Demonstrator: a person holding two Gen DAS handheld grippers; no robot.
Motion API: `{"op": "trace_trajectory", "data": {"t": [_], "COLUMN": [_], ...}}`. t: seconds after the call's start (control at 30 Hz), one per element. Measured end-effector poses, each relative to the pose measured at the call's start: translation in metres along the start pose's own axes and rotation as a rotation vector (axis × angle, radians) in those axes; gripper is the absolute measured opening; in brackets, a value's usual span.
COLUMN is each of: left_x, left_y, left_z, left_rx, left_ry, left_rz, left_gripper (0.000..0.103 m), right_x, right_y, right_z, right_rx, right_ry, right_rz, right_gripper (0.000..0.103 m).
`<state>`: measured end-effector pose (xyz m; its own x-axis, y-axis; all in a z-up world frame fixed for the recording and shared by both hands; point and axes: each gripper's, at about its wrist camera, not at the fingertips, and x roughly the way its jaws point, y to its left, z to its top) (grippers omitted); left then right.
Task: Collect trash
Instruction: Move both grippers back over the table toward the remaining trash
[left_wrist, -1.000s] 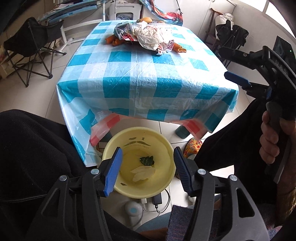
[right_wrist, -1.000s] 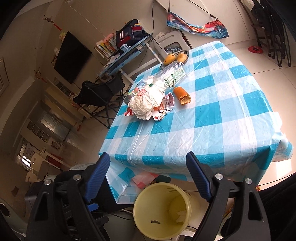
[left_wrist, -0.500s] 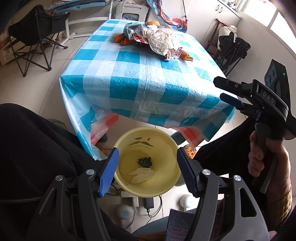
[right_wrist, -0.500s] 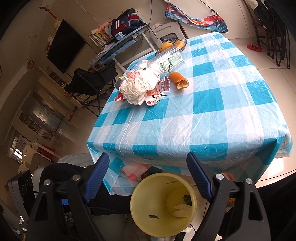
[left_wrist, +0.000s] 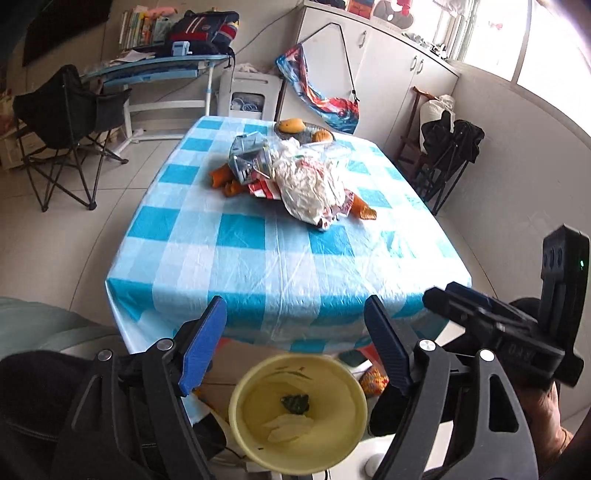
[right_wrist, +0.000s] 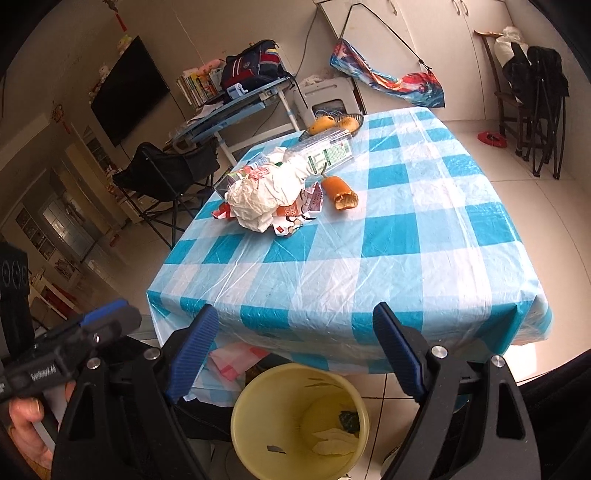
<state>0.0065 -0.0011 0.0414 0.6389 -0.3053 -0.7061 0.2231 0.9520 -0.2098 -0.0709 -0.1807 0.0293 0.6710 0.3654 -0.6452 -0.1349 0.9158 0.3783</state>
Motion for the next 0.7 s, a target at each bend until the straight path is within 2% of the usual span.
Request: {"op": "trace_trajectory", "data": {"t": [0.1, 0.27, 0.43, 0.7], "left_x": [0.011, 0.026, 0.029, 0.039], "left_y": [0.005, 0.007, 0.004, 0.003], "left_z": [0.008, 0.013, 0.012, 0.006], "left_rx": [-0.010, 0.006, 0.055, 0.070], "left_ry": [-0.037, -0.044, -0.075, -0.057], "left_rz": [0.020, 0.073, 0.122, 0.145], "left_gripper": [0.074, 0.074, 0.080, 0.084], "right_x": [0.009, 0.013, 0.021, 0.035], "right_y": [0.005, 0.010, 0.010, 0.010], "right_z": [-0.002, -0.003, -0.002, -0.005], "right_rx": [-0.026, -0.057, -0.059, -0.065], "right_ry": [0.011, -0.017, -0.011, 0.030], "right_rz": [-0.020, -0.063, -0.082, -0.094], "right_gripper": [0.083, 0.083, 0.084, 0.086]}}
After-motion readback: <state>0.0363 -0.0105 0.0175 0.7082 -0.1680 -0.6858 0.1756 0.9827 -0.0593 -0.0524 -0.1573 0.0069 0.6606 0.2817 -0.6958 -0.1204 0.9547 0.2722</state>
